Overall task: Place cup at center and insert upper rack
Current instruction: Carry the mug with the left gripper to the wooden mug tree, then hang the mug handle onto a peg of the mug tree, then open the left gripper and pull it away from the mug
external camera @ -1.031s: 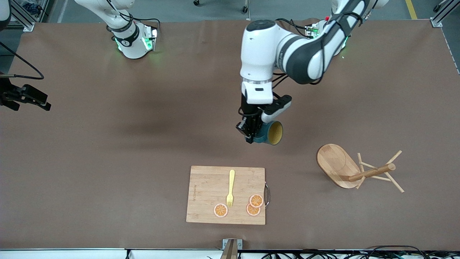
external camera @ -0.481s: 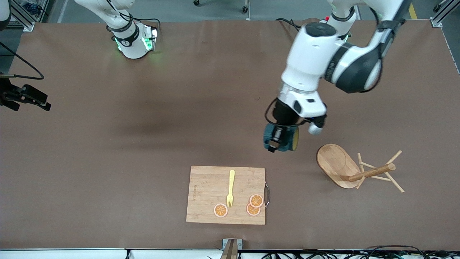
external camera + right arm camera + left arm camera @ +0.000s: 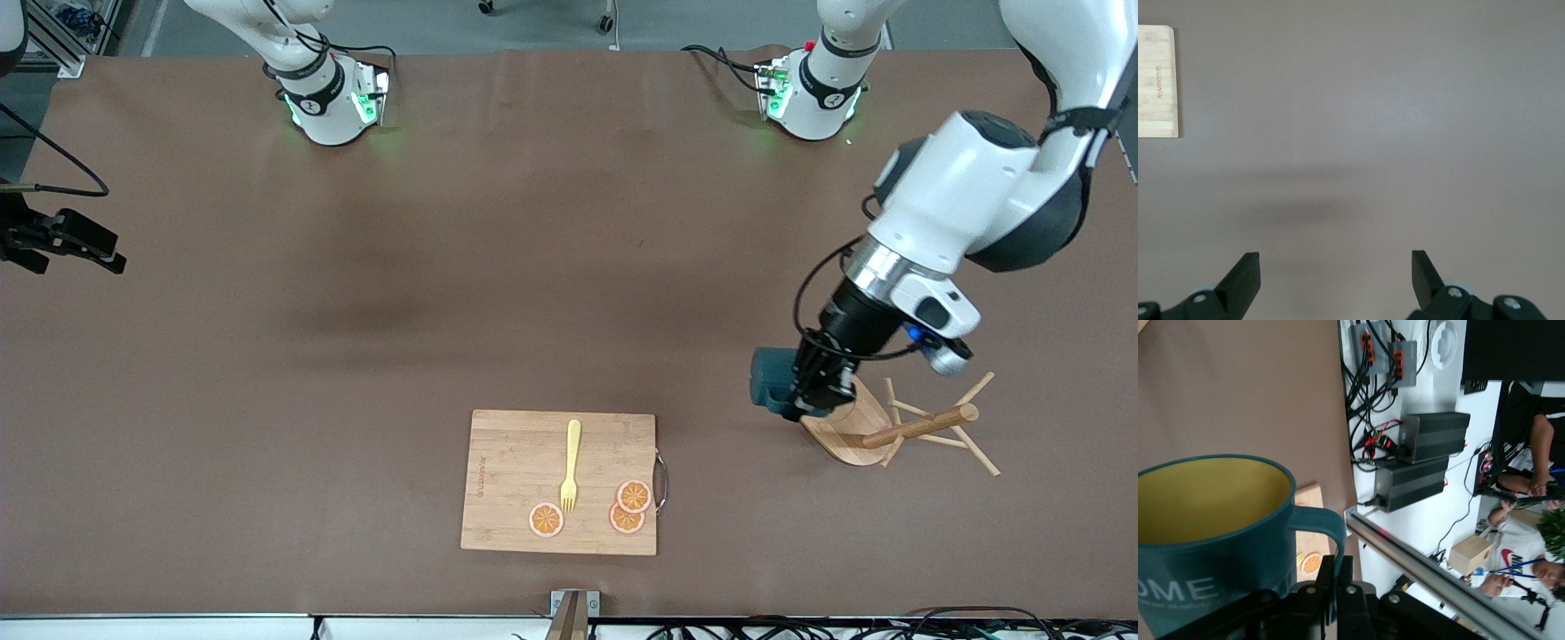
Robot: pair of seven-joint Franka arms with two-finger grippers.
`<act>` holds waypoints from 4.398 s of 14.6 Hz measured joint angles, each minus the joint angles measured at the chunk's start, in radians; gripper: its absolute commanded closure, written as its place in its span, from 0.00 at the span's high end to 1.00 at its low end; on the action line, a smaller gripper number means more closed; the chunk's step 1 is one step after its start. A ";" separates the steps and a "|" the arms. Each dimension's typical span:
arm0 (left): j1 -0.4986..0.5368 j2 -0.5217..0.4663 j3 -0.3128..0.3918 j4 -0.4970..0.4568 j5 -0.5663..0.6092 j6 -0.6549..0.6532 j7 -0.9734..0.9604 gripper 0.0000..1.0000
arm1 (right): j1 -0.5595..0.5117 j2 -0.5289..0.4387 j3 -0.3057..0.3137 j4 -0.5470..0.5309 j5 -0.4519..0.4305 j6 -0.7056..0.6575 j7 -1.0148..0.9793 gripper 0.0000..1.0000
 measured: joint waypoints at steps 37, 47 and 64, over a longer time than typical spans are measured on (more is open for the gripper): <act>0.379 0.196 -0.175 -0.147 0.000 0.100 0.335 0.01 | 0.000 0.002 -0.001 0.000 0.000 0.000 0.000 1.00; 0.394 0.208 -0.164 -0.141 0.000 0.100 0.353 0.11 | -0.002 0.002 -0.008 0.000 0.000 0.000 0.000 1.00; 0.390 0.023 -0.203 -0.016 0.005 -0.169 0.662 1.00 | 0.000 0.002 -0.002 0.008 -0.001 0.001 0.000 1.00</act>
